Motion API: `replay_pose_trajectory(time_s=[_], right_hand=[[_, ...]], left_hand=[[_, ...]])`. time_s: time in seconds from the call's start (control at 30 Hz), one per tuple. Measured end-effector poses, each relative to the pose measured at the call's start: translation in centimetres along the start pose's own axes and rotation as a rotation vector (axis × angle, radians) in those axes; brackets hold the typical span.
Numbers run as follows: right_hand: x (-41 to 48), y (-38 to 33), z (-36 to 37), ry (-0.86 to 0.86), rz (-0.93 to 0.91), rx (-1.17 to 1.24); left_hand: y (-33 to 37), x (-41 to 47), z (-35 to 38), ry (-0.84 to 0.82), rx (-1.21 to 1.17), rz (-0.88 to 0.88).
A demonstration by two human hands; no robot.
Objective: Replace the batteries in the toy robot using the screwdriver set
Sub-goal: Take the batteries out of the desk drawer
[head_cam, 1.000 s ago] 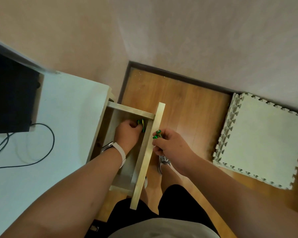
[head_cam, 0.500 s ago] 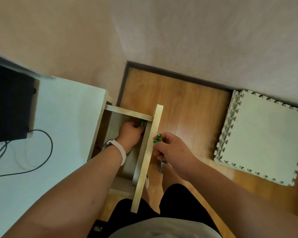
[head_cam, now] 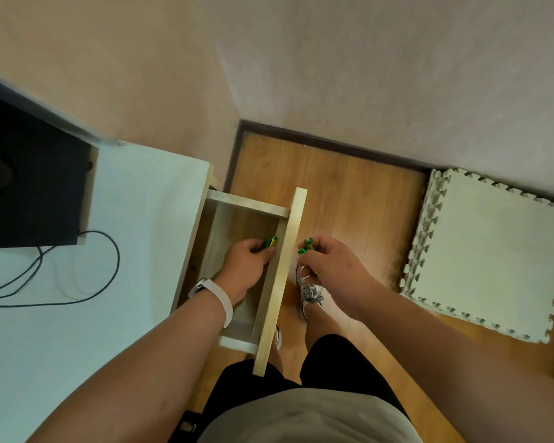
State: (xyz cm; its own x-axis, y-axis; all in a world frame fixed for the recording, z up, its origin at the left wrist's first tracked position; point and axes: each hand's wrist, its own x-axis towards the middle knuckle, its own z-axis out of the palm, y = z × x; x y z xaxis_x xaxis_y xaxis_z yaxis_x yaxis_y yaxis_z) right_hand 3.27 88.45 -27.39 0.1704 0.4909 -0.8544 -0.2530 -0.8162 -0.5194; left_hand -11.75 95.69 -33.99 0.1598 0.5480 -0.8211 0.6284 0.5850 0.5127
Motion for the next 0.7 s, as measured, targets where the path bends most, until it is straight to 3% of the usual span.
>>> replay_pose_trajectory(time_s=[0.27, 0.47, 0.7], right_hand=[[-4.0, -0.2, 0.6, 0.018, -0.056, 0.046], [-8.7, -0.1, 1.8, 0.064, -0.144, 0.115], [-12.9, 1.4, 0.9, 0.221, -0.258, 0.168]], left_hand=[[0.5, -6.5, -1.6, -0.005, -0.294, 0.011], [1.7, -12.2, -3.7, -0.036, -0.378, 0.114], [2.9, -15.6, -3.2, -0.21, -0.344, 0.244]])
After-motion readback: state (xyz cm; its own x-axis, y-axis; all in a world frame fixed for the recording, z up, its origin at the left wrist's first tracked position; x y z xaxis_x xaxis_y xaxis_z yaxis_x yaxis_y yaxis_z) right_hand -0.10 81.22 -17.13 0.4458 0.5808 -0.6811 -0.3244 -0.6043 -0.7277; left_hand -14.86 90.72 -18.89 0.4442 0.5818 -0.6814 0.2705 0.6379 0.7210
